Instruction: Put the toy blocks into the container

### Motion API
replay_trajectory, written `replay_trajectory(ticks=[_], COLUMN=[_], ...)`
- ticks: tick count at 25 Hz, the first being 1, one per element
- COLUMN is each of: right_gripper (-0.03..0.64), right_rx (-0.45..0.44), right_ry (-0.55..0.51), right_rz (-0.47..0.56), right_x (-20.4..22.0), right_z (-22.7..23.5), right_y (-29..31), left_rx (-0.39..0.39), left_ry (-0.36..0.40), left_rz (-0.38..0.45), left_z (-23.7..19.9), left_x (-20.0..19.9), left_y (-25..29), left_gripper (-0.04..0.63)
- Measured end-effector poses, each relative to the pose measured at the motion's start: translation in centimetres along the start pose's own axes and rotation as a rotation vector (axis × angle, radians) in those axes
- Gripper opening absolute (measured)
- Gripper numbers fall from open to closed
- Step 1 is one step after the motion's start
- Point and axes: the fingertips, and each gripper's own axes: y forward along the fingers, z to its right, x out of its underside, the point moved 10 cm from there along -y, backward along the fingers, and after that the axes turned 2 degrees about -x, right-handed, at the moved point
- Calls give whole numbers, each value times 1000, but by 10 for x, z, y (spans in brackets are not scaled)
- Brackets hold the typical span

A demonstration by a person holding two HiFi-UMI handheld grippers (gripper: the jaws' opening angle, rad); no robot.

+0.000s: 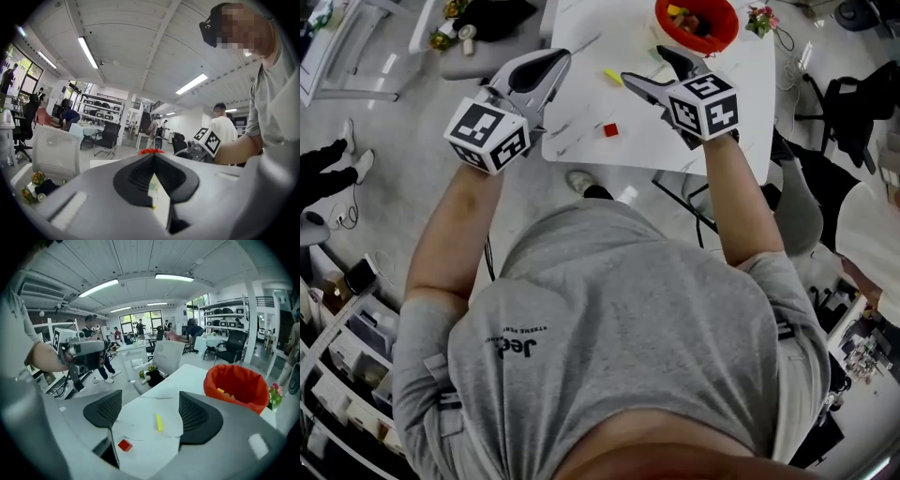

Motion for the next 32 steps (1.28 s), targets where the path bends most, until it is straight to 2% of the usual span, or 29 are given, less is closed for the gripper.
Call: replay_trajectory(ticks=[13, 25, 27, 28, 29, 32], right_gripper=[374, 373, 369, 277, 151, 148], right_rx=[50, 79, 105, 135, 163, 172], right_ry=[107, 230, 226, 214, 199, 190], right_rz=[-204, -348, -377, -387, -391, -383], right_x=[95, 169, 177, 180, 182, 180], right_z=[-57, -69, -72, -72, -73, -72], right_y=[41, 85, 92, 93, 94, 92], left_rx=[31, 1, -9, -14, -18, -27], left_ry=[-17, -48, -54, -56, -57, -58], left_rz=[-69, -97, -102, -105, -108, -112], left_z=[15, 20, 18, 17, 15, 12], left_x=[51, 78, 80, 81, 82, 84], left_y=[-49, -91, -99, -102, -105, -112], left_gripper=[57, 57, 57, 57, 57, 57])
